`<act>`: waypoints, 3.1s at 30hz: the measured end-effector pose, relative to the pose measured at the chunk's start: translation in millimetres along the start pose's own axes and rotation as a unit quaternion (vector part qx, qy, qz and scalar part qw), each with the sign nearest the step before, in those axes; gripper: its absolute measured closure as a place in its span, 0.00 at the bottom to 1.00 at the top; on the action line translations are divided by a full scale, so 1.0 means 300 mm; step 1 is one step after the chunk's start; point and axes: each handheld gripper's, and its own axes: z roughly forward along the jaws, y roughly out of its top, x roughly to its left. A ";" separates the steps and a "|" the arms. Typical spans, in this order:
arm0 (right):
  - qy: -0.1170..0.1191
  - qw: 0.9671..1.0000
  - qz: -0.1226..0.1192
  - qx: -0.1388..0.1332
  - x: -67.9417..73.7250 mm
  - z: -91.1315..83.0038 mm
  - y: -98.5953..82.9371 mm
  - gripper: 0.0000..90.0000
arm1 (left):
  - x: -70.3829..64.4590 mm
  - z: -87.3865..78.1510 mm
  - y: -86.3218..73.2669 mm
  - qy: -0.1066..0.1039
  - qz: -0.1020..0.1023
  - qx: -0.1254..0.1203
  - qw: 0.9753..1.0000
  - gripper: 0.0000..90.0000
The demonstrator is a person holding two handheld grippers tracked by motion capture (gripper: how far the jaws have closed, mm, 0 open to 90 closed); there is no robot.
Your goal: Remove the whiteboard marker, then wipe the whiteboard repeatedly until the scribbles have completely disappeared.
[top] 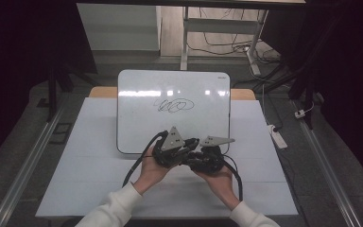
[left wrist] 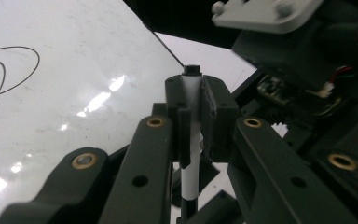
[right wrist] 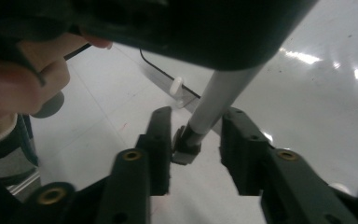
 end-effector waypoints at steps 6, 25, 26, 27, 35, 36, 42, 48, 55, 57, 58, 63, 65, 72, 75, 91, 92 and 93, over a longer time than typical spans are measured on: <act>0.001 1.000 0.012 0.006 -0.006 0.005 0.000 0.85 | -0.011 0.001 0.000 0.001 0.004 -0.003 1.000 0.90; -0.031 0.997 -0.021 -0.070 -0.058 -0.088 0.015 0.86 | 0.127 -0.320 -0.258 0.023 -0.093 0.038 0.995 0.33; -0.032 0.996 -0.022 -0.077 -0.062 -0.098 0.017 0.86 | 0.127 -0.320 -0.258 0.023 -0.093 0.038 0.995 0.33; -0.033 0.996 -0.023 -0.082 -0.065 -0.107 0.019 0.86 | 0.131 -0.337 -0.280 0.025 -0.096 0.041 0.994 0.32; -0.042 0.989 -0.056 -0.132 -0.076 -0.166 0.022 0.86 | 0.156 -0.419 -0.432 0.045 -0.133 0.064 0.988 0.28; -0.044 0.987 -0.062 -0.139 -0.076 -0.173 0.023 0.86 | 0.156 -0.419 -0.432 0.045 -0.133 0.064 0.988 0.28; -0.050 0.982 -0.082 -0.161 -0.069 -0.195 0.034 0.86 | 0.172 -0.419 -0.461 0.058 -0.133 0.072 0.987 0.27; -0.057 0.981 -0.095 -0.161 -0.068 -0.161 0.077 0.86 | 0.193 -0.424 -0.473 0.061 -0.147 0.069 0.985 0.26; -0.071 0.979 -0.081 -0.174 -0.117 -0.074 0.189 0.86 | 0.195 -0.402 -0.490 0.059 -0.150 0.084 0.983 0.25; -0.074 0.978 -0.079 -0.177 -0.126 -0.062 0.204 0.86 | 0.197 -0.402 -0.492 0.059 -0.150 0.083 0.983 0.25; -0.078 0.978 -0.077 -0.179 -0.134 -0.051 0.220 0.86 | 0.197 -0.403 -0.494 0.059 -0.151 0.083 0.983 0.25; -0.119 0.973 -0.072 -0.185 -0.189 -0.033 0.282 0.86 | 0.202 -0.403 -0.501 0.060 -0.152 0.085 0.983 0.25; -0.131 0.971 -0.061 -0.188 -0.222 -0.032 0.297 0.86 | 0.202 -0.402 -0.501 0.061 -0.151 0.085 0.983 0.25; -0.155 0.968 -0.046 -0.190 -0.314 -0.014 0.332 0.86 | 0.206 -0.401 -0.503 0.062 -0.152 0.086 0.983 0.25; -0.160 0.968 -0.062 -0.181 -0.321 0.010 0.334 0.86 | 0.207 -0.401 -0.504 0.063 -0.152 0.086 0.983 0.25; -0.143 0.970 -0.063 -0.187 -0.306 0.125 0.398 0.86 | 0.212 -0.401 -0.507 0.063 -0.153 0.086 0.983 0.25; -0.135 0.972 -0.069 -0.181 -0.292 0.144 0.395 0.86 | 0.212 -0.401 -0.507 0.062 -0.153 0.086 0.983 0.25; -0.125 0.974 -0.078 -0.173 -0.279 0.161 0.392 0.86 | 0.212 -0.401 -0.507 0.062 -0.153 0.085 0.983 0.25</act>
